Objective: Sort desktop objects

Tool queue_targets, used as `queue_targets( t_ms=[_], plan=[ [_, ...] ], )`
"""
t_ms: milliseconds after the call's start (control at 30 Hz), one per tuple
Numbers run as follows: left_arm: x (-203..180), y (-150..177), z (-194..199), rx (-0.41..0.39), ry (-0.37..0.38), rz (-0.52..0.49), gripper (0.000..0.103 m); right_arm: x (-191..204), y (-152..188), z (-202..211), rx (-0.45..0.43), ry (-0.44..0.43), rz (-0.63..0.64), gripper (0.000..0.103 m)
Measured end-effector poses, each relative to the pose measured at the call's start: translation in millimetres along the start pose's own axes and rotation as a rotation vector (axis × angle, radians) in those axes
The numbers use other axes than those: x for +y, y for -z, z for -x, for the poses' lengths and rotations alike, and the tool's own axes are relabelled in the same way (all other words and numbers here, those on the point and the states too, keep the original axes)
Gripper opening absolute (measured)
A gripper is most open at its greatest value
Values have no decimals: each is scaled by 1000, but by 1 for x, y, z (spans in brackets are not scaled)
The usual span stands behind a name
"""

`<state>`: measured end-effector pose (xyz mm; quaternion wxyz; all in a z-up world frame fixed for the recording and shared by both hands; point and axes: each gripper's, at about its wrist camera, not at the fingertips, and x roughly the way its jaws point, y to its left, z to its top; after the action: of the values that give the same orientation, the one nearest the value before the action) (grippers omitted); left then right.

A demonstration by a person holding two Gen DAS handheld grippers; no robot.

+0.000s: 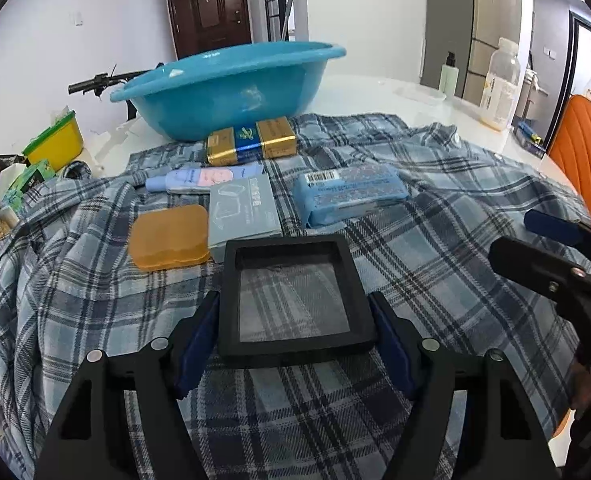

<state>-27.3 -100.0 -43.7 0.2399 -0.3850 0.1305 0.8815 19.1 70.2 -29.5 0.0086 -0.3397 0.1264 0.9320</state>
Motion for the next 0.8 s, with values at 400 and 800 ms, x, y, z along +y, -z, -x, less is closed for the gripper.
queue_targets(
  t_ms=[400, 800],
  plan=[
    [12, 4, 35, -98, 11, 29, 73, 10, 1, 0, -2, -9, 54, 103],
    [30, 6, 49, -157, 36, 63, 73, 34, -12, 3, -10, -126, 181, 103]
  ],
)
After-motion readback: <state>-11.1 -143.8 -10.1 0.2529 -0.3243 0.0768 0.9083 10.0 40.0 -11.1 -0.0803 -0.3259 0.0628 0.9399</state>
